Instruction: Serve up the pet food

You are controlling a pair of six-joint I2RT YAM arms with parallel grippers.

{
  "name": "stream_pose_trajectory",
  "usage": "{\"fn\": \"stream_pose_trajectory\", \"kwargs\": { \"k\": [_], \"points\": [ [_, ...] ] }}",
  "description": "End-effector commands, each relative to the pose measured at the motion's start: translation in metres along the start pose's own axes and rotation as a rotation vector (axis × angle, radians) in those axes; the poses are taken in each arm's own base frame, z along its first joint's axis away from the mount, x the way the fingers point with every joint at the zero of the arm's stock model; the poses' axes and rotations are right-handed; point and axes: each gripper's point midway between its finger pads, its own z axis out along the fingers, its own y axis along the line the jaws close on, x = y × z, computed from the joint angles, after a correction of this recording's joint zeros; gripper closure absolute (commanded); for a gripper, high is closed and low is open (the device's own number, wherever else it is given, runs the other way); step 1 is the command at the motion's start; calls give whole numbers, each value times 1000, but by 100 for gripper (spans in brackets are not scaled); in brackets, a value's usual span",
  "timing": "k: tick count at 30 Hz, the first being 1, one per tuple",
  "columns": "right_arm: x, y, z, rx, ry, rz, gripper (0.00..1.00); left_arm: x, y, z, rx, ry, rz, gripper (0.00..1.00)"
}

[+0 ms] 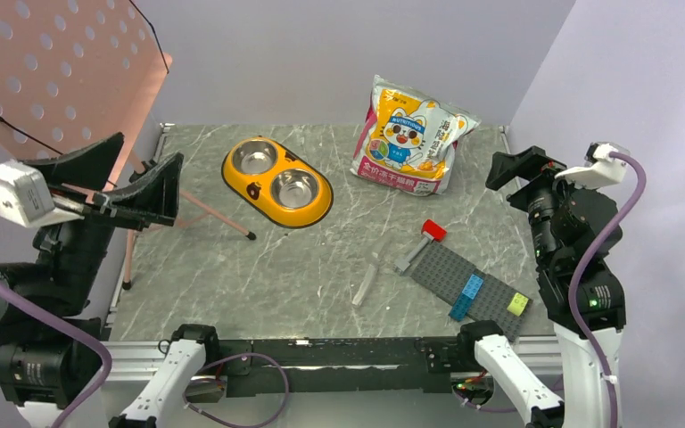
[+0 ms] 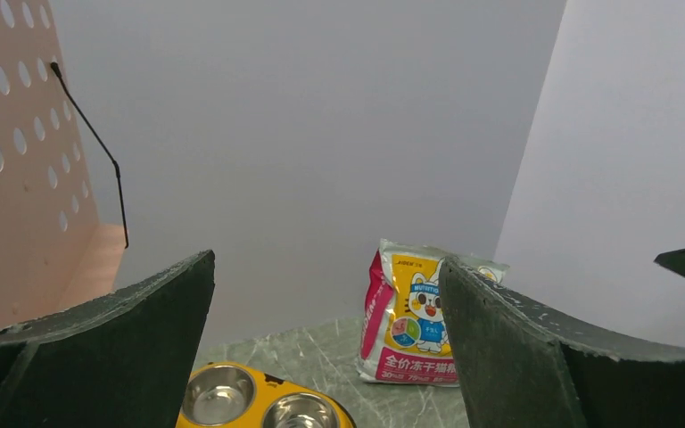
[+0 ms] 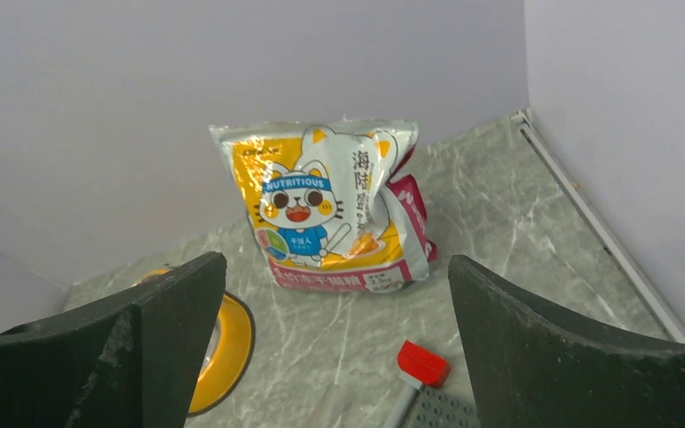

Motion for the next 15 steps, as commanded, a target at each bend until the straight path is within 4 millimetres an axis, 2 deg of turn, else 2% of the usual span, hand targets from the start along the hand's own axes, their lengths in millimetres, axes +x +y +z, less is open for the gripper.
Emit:
{"fn": "stream_pose_trajectory", "kwargs": {
  "k": [1, 7, 11, 15],
  "points": [
    [9, -11, 7, 65, 27, -5, 0, 9, -2, 19, 22, 87, -46, 1],
    [22, -12, 13, 59, 52, -28, 0, 39, -7, 45, 71, 221, -176, 4],
    [47, -15, 27, 94, 159, -49, 0, 69, -16, 67, 126, 323, -287, 6],
    [78, -14, 41, 94, 279, -75, 0, 102, -42, 86, 169, 431, -294, 4]
  ]
}}
